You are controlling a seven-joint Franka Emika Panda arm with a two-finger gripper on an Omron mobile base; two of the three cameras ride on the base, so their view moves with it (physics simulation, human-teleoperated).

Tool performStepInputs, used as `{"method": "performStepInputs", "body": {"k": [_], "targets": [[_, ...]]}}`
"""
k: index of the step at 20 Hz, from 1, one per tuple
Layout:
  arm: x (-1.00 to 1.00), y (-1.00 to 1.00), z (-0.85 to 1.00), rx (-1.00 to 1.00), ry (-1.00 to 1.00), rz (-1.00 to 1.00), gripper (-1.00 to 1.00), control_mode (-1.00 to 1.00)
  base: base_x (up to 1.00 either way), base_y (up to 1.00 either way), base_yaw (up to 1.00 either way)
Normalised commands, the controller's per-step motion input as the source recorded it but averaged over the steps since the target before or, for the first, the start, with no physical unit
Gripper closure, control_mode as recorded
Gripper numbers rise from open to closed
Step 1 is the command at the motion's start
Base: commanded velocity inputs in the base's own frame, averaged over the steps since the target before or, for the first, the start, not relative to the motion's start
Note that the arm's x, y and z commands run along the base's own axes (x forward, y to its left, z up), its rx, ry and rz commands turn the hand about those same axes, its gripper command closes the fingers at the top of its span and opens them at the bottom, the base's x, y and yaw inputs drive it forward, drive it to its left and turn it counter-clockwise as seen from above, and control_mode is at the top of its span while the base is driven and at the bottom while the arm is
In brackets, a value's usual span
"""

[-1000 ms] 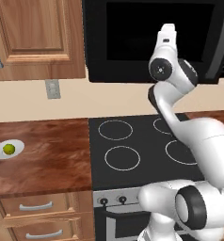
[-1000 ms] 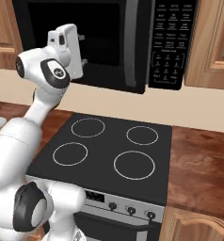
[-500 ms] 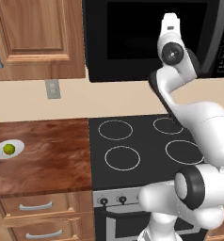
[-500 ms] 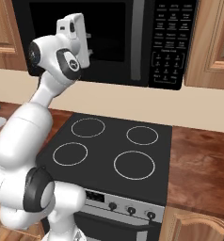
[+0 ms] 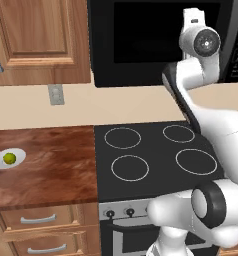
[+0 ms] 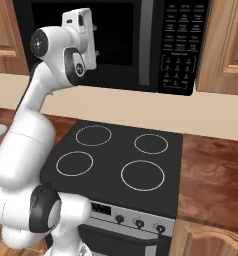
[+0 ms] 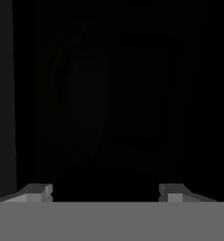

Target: Remove the pear from the bowl and place it on the small plate. Then place the bowl with only the shrimp in the microwave, close the door, and press the start button to microwave the shrimp.

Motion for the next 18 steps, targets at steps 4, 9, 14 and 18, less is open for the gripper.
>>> {"method": "performStepInputs", "body": {"k": [4,9,14,18], "targets": [[-1.0,-0.46,0.0,0.08,0.0,0.05,-1.0,-1.0,0.0,0.0,0.0],[-0.96,-0.59,-0.04,0.05,0.01,0.06,-1.0,-1.0,0.0,0.0,0.0],[-0.92,-0.68,-0.18,0.08,0.0,0.09,-1.0,-1.0,0.0,0.0,0.0],[-0.77,-0.47,-0.31,0.11,0.0,0.05,-1.0,-1.0,0.0,0.0,0.0]]}}
